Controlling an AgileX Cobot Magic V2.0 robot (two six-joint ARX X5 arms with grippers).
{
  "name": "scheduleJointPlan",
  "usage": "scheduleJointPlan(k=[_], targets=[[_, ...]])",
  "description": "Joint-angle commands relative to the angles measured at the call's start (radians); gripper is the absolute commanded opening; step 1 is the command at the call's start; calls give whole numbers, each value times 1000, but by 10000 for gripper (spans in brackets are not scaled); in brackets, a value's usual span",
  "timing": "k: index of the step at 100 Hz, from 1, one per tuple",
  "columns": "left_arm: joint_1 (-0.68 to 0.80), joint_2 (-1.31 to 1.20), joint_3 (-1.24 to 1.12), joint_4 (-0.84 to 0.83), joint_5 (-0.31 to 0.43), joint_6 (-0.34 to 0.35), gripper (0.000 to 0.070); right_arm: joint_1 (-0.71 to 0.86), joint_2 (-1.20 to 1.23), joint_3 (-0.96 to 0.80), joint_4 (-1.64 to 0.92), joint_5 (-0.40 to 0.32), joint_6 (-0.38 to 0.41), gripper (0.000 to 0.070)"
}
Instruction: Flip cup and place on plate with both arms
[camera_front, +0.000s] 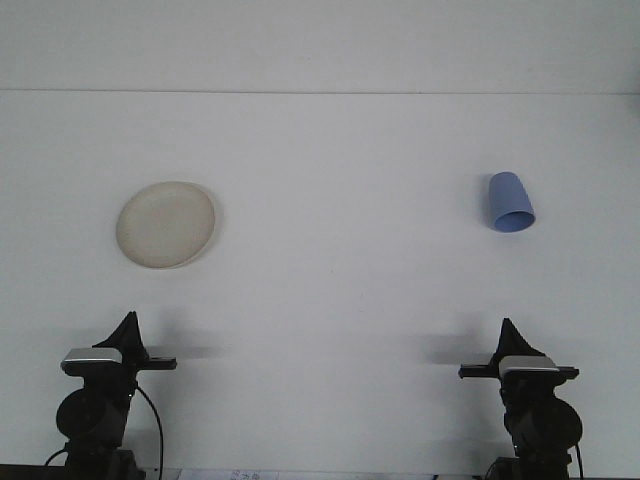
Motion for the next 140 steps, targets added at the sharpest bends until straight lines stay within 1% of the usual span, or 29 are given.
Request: scheduleJointPlan(k=[1,76,80,89,100,112,118,128,134,138,140], targets=[[2,-2,-19,11,-3,-5,15,0,-2,-2,13,0,-4,7],[2,-2,-19,11,-3,-5,15,0,-2,-2,19,-2,-2,7],[2,-2,-19,11,-3,-5,15,0,-2,-2,24,-12,19,7],[2,-2,-19,11,-3,-5,15,0,-2,-2,37,-40,115,7],[2,-2,-19,11,-3,-5,15,0,-2,-2,48,-80,283,7],[2,-2,-19,11,-3,-5,15,0,-2,2,107,-78,370,6],[2,-2,-19,11,-3,-5,15,0,-2,31,122,-76,422,3],[2,-2,-19,11,-3,-5,15,1,31,129,103,-24,433,3],[2,-2,-19,11,-3,-5,15,1,79,208,89,-18,406,22],[2,-2,-19,11,-3,-5,15,1,122,263,73,-17,372,104],[2,-2,-19,11,-3,-5,15,1,150,294,64,-16,349,164]])
